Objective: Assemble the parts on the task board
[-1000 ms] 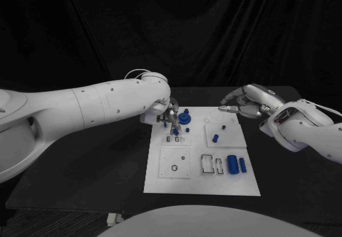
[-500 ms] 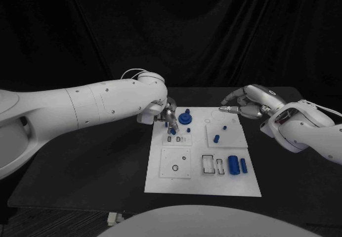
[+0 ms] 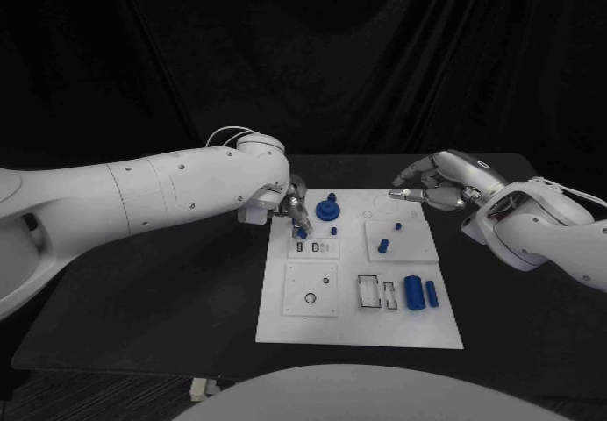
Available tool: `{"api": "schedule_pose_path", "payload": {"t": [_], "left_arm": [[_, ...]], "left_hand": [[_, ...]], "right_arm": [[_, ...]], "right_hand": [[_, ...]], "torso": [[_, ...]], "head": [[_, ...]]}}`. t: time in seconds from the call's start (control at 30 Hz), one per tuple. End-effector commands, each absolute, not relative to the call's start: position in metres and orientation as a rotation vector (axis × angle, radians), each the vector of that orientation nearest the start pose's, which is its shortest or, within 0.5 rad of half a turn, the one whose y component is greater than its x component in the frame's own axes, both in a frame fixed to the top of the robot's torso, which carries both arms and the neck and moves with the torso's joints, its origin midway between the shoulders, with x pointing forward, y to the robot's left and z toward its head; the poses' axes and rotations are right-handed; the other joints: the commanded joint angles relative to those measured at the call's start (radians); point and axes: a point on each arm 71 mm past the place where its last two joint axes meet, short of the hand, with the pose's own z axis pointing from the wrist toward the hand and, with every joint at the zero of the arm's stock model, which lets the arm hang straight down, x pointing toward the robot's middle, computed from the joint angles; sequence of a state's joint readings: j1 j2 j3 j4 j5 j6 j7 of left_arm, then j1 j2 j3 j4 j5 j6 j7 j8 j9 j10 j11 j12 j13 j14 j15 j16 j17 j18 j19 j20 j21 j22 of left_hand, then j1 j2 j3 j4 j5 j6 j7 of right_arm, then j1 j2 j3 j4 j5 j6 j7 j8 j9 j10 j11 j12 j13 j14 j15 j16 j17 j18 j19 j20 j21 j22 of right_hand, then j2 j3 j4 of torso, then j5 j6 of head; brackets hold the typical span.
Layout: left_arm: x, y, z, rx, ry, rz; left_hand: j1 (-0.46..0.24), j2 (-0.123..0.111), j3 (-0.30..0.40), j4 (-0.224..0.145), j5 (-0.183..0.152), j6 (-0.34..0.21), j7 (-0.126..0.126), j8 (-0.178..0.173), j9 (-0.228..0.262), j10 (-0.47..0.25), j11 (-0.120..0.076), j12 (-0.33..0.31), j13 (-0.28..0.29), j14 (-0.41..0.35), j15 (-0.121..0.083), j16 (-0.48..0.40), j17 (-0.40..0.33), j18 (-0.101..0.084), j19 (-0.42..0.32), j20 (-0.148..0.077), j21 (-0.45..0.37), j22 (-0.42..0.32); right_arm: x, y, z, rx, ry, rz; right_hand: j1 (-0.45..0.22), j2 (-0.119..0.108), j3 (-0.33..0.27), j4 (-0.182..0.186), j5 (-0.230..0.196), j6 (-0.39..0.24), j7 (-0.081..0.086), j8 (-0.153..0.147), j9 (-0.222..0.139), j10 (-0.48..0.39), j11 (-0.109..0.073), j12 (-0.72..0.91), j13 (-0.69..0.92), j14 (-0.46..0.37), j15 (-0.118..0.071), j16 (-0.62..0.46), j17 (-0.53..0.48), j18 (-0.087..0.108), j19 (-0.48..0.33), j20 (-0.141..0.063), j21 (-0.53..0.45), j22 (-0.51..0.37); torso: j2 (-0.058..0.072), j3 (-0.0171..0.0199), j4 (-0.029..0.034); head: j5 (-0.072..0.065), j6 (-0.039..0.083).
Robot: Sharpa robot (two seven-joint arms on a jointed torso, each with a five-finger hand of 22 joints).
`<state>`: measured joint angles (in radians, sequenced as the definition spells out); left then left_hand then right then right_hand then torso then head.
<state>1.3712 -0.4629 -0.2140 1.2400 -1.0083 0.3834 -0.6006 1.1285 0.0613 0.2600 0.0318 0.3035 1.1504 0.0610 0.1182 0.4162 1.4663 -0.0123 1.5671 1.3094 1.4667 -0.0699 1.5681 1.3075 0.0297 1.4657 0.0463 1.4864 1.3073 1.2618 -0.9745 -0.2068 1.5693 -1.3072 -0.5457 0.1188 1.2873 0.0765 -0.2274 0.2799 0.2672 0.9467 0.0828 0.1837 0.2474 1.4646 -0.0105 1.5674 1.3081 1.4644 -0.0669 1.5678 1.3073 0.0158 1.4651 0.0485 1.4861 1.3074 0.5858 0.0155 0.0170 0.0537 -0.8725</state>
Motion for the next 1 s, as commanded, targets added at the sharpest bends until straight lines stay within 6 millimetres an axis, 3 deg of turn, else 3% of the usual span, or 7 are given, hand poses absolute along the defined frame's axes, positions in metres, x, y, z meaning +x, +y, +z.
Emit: {"api": "schedule_pose_path", "payload": {"t": [0.03,0.2,0.37,1.0], "left_arm": [[0.515,0.11,-0.221,0.127,2.492,-0.234],[0.512,0.11,-0.225,0.128,2.498,-0.237],[0.51,0.107,-0.23,0.127,2.505,-0.242],[0.506,0.096,-0.237,0.095,2.53,-0.292]], "left_hand": [[-0.003,0.004,0.202,-0.199,0.003,0.001,-0.002,0.005,0.002,0.104,-0.009,0.004,0.261,0.104,-0.005,0.003,0.263,0.003,0.017,-0.007,-0.004,0.155],[-0.005,0.005,0.202,-0.198,0.003,0.003,-0.003,0.006,0.003,0.104,-0.01,0.004,0.261,0.104,-0.005,0.003,0.263,0.003,0.017,-0.007,-0.005,0.154],[-0.007,0.005,0.203,-0.197,0.003,0.003,-0.003,0.007,0.004,0.104,-0.01,0.004,0.261,0.104,-0.005,0.003,0.263,0.003,0.016,-0.007,-0.005,0.154],[-0.039,0.001,0.2,-0.178,-0.008,-0.001,-0.007,0.009,0.013,0.104,-0.013,0.004,0.261,0.104,-0.008,0.003,0.263,0.004,0.017,-0.01,-0.008,0.153]], "right_arm": [[0.459,-0.249,-0.194,-0.094,1.541,0.738],[0.46,-0.247,-0.195,-0.096,1.544,0.74],[0.46,-0.246,-0.196,-0.097,1.546,0.742],[0.46,-0.244,-0.196,-0.099,1.55,0.746]], "right_hand": [[0.009,0.002,-0.006,0.002,0.004,0.004,0.005,-0.004,0.001,0.106,0.008,0.003,0.263,0.106,0.008,0.003,0.263,0.01,0.049,0.005,-0.006,0.23],[0.019,0.003,-0.007,0.002,0.009,0.004,0.005,-0.005,0.001,0.106,0.008,0.003,0.263,0.106,0.008,0.003,0.263,0.01,0.047,0.005,-0.008,0.229],[0.03,0.004,-0.008,0.002,0.018,0.004,0.005,-0.005,0.001,0.106,0.007,0.003,0.263,0.106,0.008,0.003,0.263,0.01,0.047,0.005,-0.008,0.229],[0.052,0.006,-0.011,0.002,0.041,0.005,0.005,-0.006,0.001,0.106,0.008,0.003,0.263,0.106,0.008,0.003,0.263,0.012,0.044,0.005,-0.014,0.227]], "torso": [[0.0,0.0,-0.0005],[-0.003,0.0013,-0.0004],[-0.002,-0.0004,0.001],[0.0,-0.0004,-0.0005]], "head": [[0.003,0.0],[0.005,0.0],[0.005,0.0],[0.011,0.0]]}}
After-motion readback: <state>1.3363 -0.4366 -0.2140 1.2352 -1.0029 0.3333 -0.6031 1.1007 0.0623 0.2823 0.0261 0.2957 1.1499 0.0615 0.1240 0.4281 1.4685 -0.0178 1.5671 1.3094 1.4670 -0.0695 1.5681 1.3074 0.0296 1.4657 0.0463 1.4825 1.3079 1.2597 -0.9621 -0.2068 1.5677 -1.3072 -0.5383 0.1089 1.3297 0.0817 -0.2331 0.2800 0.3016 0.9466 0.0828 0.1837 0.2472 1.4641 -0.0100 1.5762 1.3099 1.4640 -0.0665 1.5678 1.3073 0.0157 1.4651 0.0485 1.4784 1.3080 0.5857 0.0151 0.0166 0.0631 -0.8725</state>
